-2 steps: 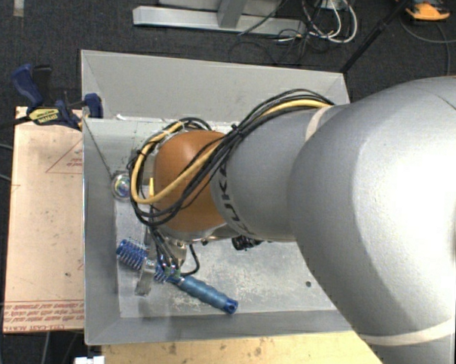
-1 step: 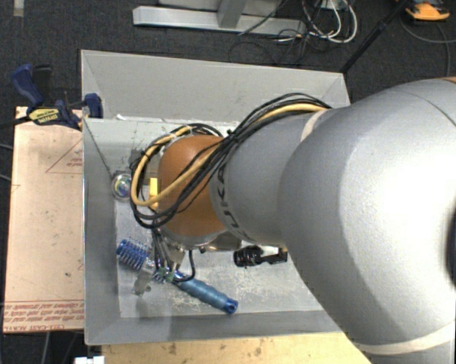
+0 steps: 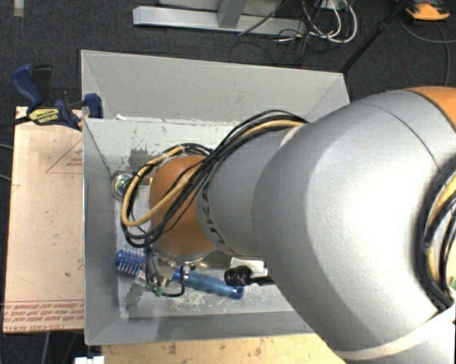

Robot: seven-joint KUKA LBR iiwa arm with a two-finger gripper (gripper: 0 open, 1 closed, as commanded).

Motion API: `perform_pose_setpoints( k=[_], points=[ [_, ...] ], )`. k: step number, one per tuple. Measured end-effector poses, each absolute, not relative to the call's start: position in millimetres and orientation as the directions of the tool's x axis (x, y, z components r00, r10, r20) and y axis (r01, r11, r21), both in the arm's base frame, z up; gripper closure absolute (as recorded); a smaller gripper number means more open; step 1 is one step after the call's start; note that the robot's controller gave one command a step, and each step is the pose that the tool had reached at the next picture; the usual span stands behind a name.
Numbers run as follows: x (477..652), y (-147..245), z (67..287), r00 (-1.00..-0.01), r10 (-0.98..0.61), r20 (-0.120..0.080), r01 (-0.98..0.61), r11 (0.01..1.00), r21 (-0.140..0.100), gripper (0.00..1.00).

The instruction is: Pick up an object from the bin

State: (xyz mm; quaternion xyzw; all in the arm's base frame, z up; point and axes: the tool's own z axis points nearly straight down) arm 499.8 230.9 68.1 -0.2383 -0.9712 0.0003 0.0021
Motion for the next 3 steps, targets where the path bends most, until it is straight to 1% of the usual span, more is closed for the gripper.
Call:
perform_pose_setpoints(
  k=[1,2,3],
  points=[
    [478.8,243.6,69.1,-0.867,0.499,0.004,0.499,0.867,-0.001,0.0],
    [479.9,242.7,69.0,-0.866,0.501,0.002,0.501,0.866,0.001,1.0],
    [480.8,243.9,185.6,-0.868,0.497,-0.003,0.497,0.868,0.006,1.0]
  ],
)
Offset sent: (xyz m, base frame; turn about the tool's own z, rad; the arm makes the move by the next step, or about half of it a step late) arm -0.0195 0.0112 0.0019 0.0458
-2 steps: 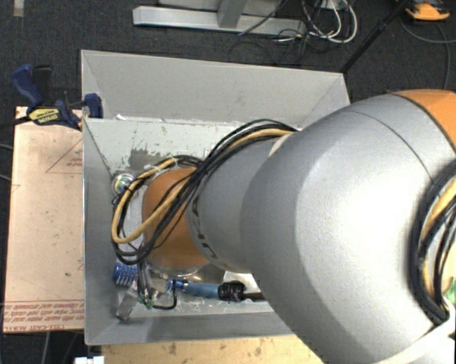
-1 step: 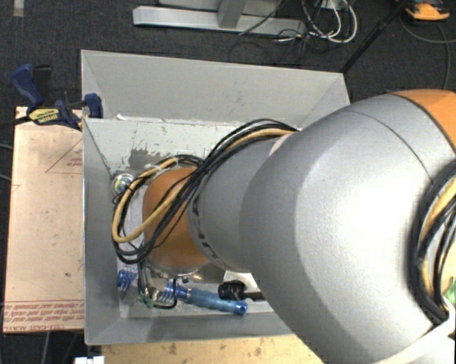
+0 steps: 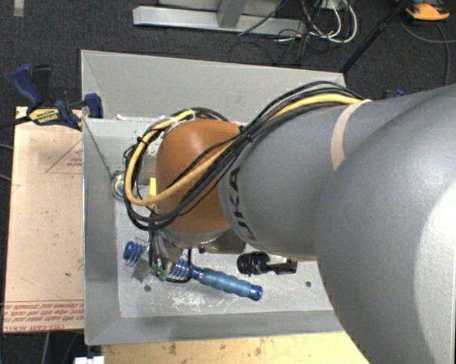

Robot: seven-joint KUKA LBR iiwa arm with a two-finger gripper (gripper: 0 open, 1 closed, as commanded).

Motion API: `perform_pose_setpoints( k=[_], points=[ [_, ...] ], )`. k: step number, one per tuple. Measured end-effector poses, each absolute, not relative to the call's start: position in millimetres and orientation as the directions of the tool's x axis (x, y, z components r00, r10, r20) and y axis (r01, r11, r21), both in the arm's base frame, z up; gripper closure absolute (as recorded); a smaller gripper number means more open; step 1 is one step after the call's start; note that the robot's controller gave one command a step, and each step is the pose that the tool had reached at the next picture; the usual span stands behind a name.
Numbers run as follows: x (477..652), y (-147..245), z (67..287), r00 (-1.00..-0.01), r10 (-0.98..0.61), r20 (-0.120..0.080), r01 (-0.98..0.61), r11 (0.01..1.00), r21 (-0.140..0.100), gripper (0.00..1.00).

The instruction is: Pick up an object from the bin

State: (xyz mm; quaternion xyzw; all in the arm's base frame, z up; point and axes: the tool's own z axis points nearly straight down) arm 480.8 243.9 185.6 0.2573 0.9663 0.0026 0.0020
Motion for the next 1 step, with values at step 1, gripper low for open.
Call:
perform_pose_setpoints(
  k=[1],
  points=[
    [480.7,244.0,184.6,-0.869,0.495,0.0,0.495,0.869,0.0,1.0]
  ],
)
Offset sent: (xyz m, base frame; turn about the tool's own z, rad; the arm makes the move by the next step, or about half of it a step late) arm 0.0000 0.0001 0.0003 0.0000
